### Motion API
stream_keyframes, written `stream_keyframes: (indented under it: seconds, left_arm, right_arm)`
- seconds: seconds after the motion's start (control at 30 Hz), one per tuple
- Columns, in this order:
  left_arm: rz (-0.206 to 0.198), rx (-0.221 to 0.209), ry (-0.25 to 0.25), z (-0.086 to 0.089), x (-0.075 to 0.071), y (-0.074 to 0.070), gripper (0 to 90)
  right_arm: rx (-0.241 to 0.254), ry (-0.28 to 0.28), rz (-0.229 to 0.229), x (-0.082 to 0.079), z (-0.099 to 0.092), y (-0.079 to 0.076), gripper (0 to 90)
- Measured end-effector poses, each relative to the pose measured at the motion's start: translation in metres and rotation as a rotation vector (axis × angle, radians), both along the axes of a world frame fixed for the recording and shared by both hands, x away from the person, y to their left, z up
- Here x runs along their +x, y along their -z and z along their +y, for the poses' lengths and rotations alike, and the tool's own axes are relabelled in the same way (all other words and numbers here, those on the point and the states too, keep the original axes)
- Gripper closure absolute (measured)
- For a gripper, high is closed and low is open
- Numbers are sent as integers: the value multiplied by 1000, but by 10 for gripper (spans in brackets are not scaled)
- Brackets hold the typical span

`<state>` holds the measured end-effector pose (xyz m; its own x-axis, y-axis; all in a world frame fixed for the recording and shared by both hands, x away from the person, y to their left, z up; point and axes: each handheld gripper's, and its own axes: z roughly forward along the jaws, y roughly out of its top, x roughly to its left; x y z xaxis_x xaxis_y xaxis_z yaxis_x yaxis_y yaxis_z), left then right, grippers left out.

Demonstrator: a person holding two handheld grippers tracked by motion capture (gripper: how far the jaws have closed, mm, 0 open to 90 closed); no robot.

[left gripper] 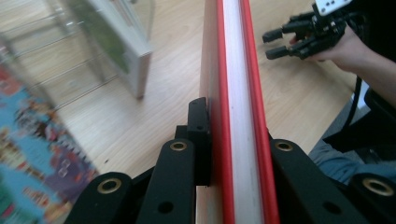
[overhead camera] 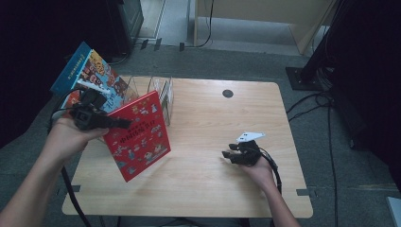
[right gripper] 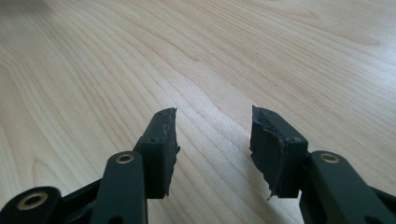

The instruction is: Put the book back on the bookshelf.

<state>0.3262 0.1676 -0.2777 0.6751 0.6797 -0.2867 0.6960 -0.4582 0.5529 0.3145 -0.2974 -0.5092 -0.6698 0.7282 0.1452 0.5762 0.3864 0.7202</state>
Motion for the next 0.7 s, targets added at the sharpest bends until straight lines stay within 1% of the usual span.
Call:
stream_keyframes:
  seconds: [0.03, 0.07, 0.1, 0.13, 0.17, 0.2, 0.23, 0.33, 0.37, 0.4, 0.43, 0.5, 0.53, 0.57, 0.6, 0.67, 0.7]
  left_arm:
    - [1, 3, -15, 6, -2, 0, 800]
    - [1, 3, -15, 6, -2, 0, 799]
    - [4, 7, -42, 14, -4, 1, 799]
    - [6, 7, -58, 18, -5, 2, 799]
    - [6, 7, -58, 18, -5, 2, 799]
    - [12, 1, -96, 28, -5, 5, 799]
    - [12, 1, -96, 28, -5, 5, 799]
    - [12, -10, -153, 43, -6, 8, 799]
    - [11, -14, -170, 48, -6, 8, 799]
    - [12, -26, -208, 57, -6, 9, 799]
    - [17, -35, -233, 65, -5, 10, 799]
    - [17, -46, -277, 73, -3, 11, 799]
    - [12, -46, -299, 75, -1, 11, 799]
    - [12, -46, -299, 75, -1, 11, 798]
    - [-1, -33, -317, 74, 4, 11, 798]
    - [-4, -33, -331, 72, 11, 11, 798]
    - [-4, -33, -331, 72, 11, 11, 798]
  right_arm:
    - [11, 7, 10, 0, 1, 2, 514]
    - [10, 13, 15, 1, 2, 5, 512]
    - [1, 15, 13, 1, 3, 7, 509]
    - [2, 18, 2, 0, 4, 8, 511]
    - [-2, 20, -11, 1, 5, 8, 511]
    - [-8, 20, -18, 2, 6, 9, 508]
    - [-11, 21, -29, 2, 6, 9, 502]
    - [-13, 23, -55, 2, 7, 11, 490]
    - [-30, 23, -74, 2, 8, 12, 476]
    - [-40, 18, -86, 2, 9, 13, 469]
    - [-45, 19, -91, 2, 10, 13, 458]
    - [-60, 9, -104, 1, 12, 14, 443]
    - [-63, 8, -109, 1, 13, 14, 435]
    - [-63, 8, -109, 1, 13, 14, 435]
    - [-54, 7, -115, 2, 13, 15, 431]
    - [-53, 8, -117, 2, 13, 15, 428]
    - [-54, 6, -121, 2, 13, 15, 426]
